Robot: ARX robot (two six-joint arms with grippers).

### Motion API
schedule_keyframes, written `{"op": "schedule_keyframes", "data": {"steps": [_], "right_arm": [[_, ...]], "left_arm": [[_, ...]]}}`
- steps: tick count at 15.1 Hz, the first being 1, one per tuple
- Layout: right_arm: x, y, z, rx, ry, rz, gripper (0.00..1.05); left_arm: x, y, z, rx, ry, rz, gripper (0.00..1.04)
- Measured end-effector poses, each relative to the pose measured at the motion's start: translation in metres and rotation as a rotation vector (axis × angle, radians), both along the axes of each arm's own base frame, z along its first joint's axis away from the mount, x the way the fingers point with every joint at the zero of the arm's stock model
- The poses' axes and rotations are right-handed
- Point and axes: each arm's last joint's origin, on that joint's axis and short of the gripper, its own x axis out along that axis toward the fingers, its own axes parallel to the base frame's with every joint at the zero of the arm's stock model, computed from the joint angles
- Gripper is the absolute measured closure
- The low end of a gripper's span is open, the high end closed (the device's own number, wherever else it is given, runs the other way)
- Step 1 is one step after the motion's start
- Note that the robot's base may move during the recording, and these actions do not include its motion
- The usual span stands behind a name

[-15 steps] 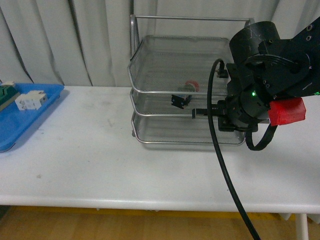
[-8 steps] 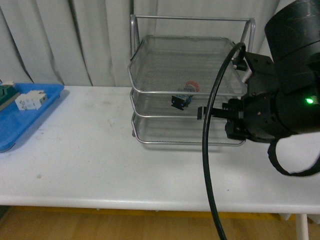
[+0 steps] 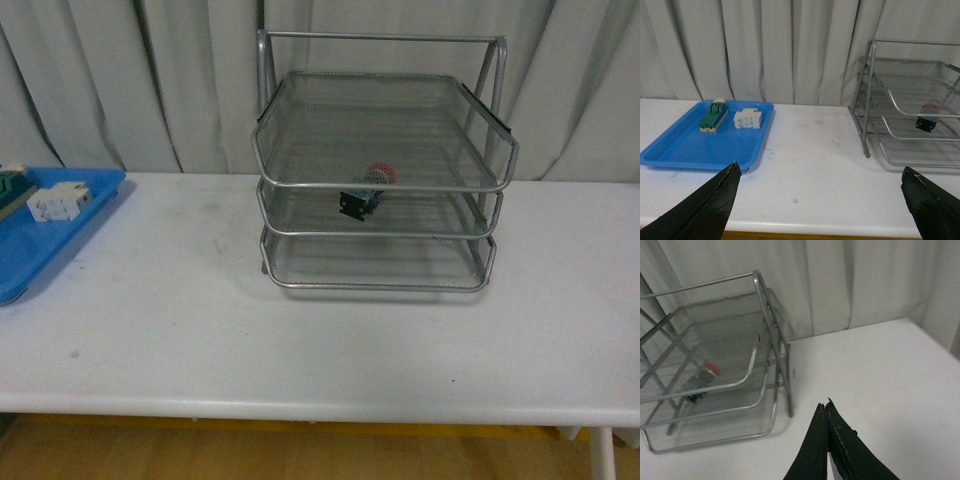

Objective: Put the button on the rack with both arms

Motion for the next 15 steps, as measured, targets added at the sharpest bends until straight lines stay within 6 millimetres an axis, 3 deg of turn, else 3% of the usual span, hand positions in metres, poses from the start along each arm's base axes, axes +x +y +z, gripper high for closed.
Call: {"op": "schedule_keyframes", "data": {"steps": [2,4,9,15], "right_arm": [[-0.031,0.004,0.018,-0.090,-0.070,0.038,1.03],[-0.046,0.003,0.020,-0.118,-0.133,0.036,1.03],[-0.059,0.003,-0.003,-0.133,-0.086,0.039,1.03],[-0.078,0.003,-0.016,-0.136,-0.101,0.038,1.03]], "left_arm": [[0.000,0.000,0.000,0.000,-0.001,-0.001,0.07],[0.000,0.000,0.000,0.000,-0.001,0.000,0.07],[0.000,0.000,0.000,0.000,-0.001,0.000,0.07],[0.000,0.000,0.000,0.000,-0.001,0.000,0.07]]}}
